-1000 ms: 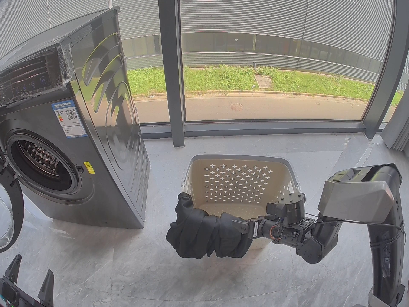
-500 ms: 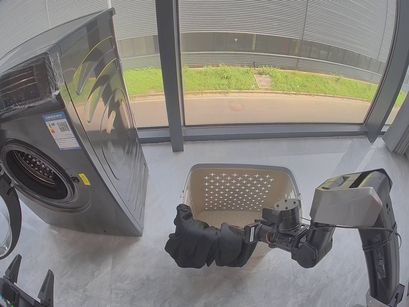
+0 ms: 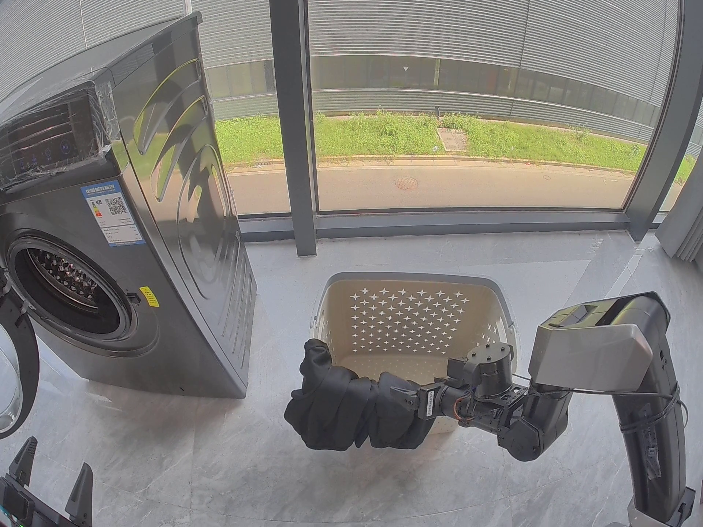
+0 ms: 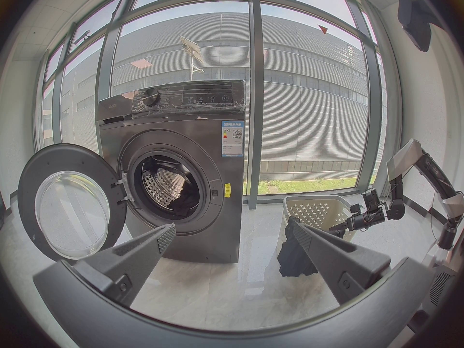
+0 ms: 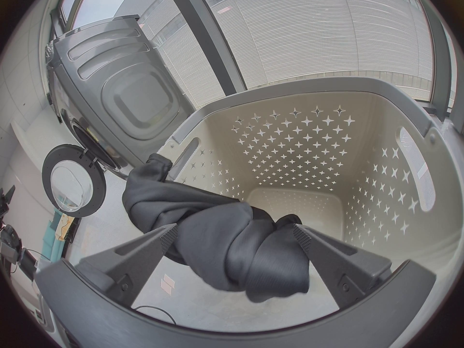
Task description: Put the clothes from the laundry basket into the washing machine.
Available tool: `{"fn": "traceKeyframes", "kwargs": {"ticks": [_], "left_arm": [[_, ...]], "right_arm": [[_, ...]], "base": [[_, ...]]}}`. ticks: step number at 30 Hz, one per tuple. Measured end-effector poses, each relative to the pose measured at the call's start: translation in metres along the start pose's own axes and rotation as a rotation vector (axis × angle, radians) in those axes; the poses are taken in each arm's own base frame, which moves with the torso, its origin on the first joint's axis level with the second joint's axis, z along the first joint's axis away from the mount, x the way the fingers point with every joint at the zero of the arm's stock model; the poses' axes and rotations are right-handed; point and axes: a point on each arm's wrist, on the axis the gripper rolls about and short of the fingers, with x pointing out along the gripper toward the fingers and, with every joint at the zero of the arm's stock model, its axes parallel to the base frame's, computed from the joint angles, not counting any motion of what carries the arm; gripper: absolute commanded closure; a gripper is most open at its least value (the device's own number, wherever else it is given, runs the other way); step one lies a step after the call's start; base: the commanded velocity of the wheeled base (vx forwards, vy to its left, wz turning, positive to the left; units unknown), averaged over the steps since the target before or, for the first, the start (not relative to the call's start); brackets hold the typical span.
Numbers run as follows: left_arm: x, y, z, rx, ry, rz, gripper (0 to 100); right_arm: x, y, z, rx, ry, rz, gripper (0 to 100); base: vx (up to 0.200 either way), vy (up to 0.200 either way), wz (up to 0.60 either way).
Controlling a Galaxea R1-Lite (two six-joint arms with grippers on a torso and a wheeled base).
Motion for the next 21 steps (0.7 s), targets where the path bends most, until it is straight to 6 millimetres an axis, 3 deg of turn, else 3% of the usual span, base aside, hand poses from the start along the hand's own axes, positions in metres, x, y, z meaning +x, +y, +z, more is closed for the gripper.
{"fn": "traceKeyframes", "kwargs": {"ticks": [21], "left_arm": [[0.000, 0.000, 0.000, -0.001, 0.000, 0.001, 0]], "right_arm": [[0.021, -0.004, 0.003, -0.031, -0.044, 0.003, 0]], "base": [[0.000, 0.000, 0.00]]}}
